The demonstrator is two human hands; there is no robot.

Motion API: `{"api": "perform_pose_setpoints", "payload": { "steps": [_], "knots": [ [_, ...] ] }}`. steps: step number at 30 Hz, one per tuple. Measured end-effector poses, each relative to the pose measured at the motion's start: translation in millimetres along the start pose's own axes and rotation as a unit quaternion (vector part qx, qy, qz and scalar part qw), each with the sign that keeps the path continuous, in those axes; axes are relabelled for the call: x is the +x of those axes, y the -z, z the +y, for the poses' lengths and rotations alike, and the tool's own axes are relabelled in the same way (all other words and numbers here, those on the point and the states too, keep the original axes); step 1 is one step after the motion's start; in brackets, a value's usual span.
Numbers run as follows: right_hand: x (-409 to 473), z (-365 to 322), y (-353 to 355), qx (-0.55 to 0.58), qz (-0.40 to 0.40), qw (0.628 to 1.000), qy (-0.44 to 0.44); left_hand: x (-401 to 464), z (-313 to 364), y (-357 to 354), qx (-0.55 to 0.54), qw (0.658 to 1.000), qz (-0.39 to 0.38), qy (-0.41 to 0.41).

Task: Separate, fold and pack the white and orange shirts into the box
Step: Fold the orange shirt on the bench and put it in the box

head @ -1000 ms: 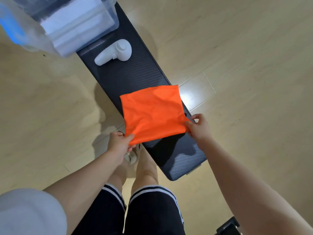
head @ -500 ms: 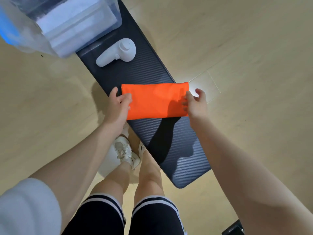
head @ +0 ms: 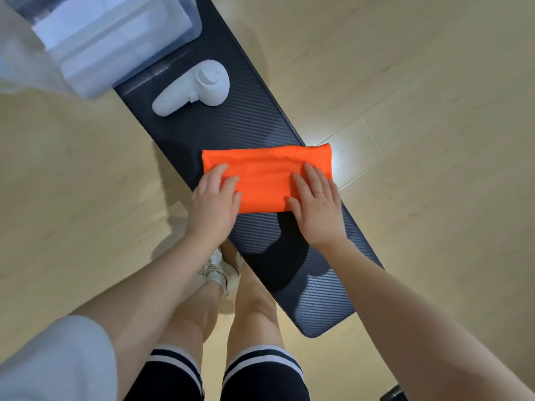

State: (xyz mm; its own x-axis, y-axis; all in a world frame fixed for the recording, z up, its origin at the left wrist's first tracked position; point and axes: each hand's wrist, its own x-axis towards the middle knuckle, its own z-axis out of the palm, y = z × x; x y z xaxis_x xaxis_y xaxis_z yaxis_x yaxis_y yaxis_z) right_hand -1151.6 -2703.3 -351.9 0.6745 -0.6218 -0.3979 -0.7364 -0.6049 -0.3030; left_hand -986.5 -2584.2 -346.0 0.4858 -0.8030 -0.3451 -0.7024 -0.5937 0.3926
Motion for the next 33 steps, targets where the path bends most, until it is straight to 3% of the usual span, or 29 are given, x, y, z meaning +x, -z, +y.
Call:
{"api": "perform_pose_setpoints", "payload": {
  "steps": [2,3,6,8,12,15,16,23,30,33],
  "knots": [
    [-1.6,1.9,7.8,0.082,0.031,0.991,-0.098,1.6,2.8,6.6,-0.087,0.988,0.034,0.123],
    [1.6,1.4,12.3,0.142,0.038,0.976,-0.16,4.2,5.6,11.5,-0.164,0.964,0.035,0.208],
    [19.9,-3.0,23.9,0.298,0.04,0.899,-0.319,16.7,12.7,16.7,-0.379,0.835,0.004,0.398],
    [30.6,-6.2,26.9,0.311,0.039,0.878,-0.361,24.4,15.0,17.7,-0.437,0.791,-0.026,0.427],
    [38.0,-10.8,29.0,0.38,0.026,0.822,-0.424,32.4,21.9,30.8,-0.499,0.746,-0.09,0.432],
    [37.6,-13.6,43.6,0.506,-0.011,0.726,-0.466,30.0,24.5,50.5,-0.525,0.752,-0.091,0.389],
    [37.3,-15.4,52.7,0.532,-0.028,0.71,-0.461,27.8,25.2,59.3,-0.528,0.757,-0.084,0.376],
    [52.5,-63.7,147.0,0.572,-0.036,0.759,-0.308,18.4,31.6,155.8,-0.556,0.768,0.003,0.317],
    [114.3,-149.2,226.5,0.526,0.013,0.83,-0.185,35.2,4.7,254.9,-0.581,0.754,0.11,0.287],
    [147.2,-186.9,238.4,0.489,0.02,0.858,-0.155,48.4,-27.4,284.0,-0.553,0.764,0.145,0.298]
  ]
}}
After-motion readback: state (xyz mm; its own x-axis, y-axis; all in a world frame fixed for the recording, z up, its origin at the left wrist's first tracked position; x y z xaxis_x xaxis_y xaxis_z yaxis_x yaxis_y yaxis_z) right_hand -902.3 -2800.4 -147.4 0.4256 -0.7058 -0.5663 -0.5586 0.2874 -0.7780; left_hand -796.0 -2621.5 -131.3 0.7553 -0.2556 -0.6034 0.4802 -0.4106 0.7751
